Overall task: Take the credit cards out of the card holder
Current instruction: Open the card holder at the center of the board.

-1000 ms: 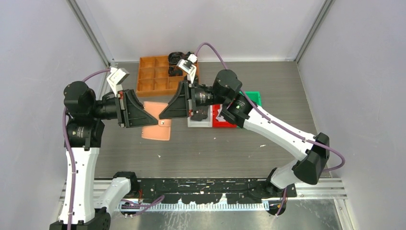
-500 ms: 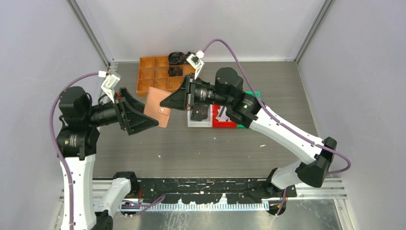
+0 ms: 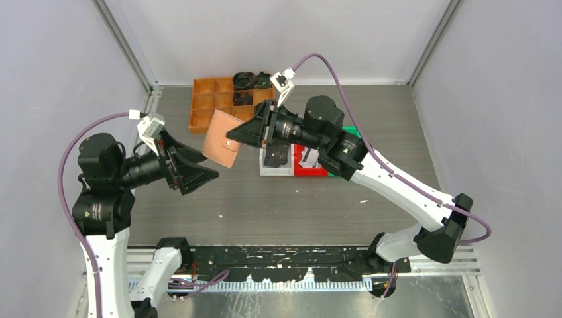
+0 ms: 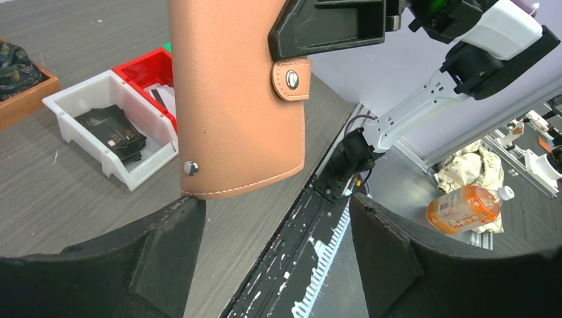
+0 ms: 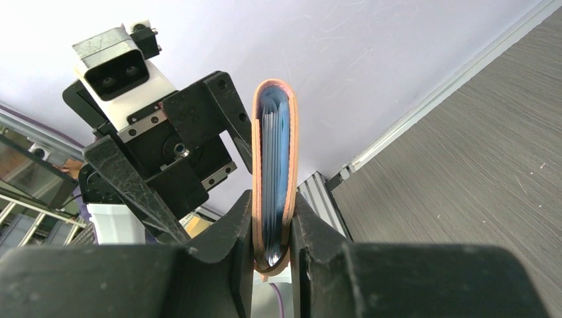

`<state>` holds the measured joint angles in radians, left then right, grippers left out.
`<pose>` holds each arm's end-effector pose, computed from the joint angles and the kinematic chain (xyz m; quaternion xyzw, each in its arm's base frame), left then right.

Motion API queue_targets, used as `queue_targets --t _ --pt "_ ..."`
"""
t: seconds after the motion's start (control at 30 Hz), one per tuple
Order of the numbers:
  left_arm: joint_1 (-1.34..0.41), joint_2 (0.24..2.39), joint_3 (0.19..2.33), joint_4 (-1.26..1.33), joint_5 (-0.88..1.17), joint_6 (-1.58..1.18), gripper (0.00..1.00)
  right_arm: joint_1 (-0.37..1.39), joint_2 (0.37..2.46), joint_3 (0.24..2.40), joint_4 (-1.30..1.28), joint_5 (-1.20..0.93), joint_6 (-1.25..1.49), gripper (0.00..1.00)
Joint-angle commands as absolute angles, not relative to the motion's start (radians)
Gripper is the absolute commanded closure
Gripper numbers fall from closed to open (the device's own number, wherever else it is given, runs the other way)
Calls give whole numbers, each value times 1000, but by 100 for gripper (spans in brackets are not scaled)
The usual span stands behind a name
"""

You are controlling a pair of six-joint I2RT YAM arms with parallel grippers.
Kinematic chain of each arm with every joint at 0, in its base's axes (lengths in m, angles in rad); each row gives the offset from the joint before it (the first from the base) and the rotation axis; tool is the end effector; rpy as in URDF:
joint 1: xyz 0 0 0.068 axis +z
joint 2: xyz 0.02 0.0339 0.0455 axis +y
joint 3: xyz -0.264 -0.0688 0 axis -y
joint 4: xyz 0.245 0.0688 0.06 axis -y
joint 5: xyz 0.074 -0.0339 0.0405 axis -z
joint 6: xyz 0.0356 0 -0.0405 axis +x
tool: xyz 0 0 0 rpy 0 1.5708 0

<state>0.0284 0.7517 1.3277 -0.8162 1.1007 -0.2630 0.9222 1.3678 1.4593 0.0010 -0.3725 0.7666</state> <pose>0.0883 -0.0292 0.4561 0.2221 0.7103 -0.4702 0.4744 0.1781 0.2564 0.4641 -0.1879 0.6494 0.6258 0.3891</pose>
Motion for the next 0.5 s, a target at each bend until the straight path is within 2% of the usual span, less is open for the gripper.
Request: queue_targets --t 0.0,0.17,0.33,0.47 --pt "32 771 1320 -753 1111 -279 23 945 1375 1471 106 -385 789 99" --pt "32 780 1311 -737 1090 -260 34 952 1398 1480 119 -409 803 99" --pt "32 790 1305 -769 1067 -175 37 953 1409 1476 107 -412 816 99" --pt "32 800 1317 -765 1043 -156 48 952 1401 1464 107 -409 819 99"
